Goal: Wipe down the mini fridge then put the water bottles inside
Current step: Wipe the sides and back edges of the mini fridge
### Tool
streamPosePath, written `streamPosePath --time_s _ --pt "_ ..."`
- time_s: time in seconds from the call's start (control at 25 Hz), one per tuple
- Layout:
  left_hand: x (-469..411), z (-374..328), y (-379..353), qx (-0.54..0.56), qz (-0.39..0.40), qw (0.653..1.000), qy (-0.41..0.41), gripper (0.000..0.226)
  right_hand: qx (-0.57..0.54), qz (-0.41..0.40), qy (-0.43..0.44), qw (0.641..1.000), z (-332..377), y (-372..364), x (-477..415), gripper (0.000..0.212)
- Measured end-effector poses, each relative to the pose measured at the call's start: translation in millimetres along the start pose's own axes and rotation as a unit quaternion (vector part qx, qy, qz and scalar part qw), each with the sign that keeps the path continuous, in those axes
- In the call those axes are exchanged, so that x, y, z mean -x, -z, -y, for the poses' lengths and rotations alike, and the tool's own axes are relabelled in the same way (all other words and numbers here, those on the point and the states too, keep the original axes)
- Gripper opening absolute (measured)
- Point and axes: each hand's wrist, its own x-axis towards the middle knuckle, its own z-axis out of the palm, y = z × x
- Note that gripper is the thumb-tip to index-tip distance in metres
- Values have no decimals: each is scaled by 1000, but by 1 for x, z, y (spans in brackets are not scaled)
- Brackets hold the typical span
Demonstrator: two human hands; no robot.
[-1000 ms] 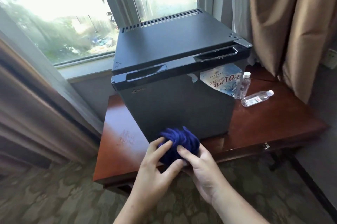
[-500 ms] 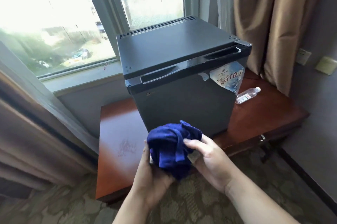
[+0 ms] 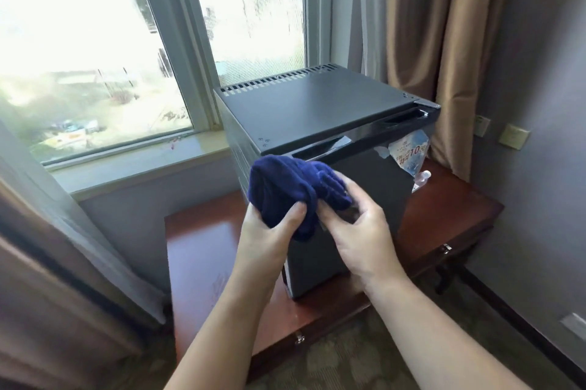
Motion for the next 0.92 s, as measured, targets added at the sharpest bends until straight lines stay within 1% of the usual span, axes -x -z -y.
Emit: streamPosePath --time_s 0.08,0.2,0.32,0.4,0.56,0.68,0.8,0.88,0.92 --pt "-9 -8 1 -23 -8 999 -28 47 -2 -32 29 999 15 -12 -8 37" --pt "-14 0 11 -24 -22 999 -29 41 34 -51 21 998 11 -26 -9 36" --pt "-9 26 28 -34 -49 998 6 33 82 -46 -24 995 -17 -32 -1 36" --pt "-5 43 32 -45 -56 997 23 24 94 -40 -48 994 -35 -33 2 34" --pt "-6 76 35 -62 -61 994 63 13 80 -35 -82 993 -74 -24 -1 34" --pt "-8 98 35 -88 -67 989 95 7 58 -5 -125 990 -107 -11 -7 36" --pt "-16 102 39 -129 -37 982 130 8 36 5 -164 986 -129 -8 -9 37" --pt "-20 100 39 -153 -18 975 158 5 30 -8 -179 983 -137 -8 -10 35" --pt "-21 97 40 -162 -19 973 161 6 29 -15 -176 984 -135 -9 -10 32"
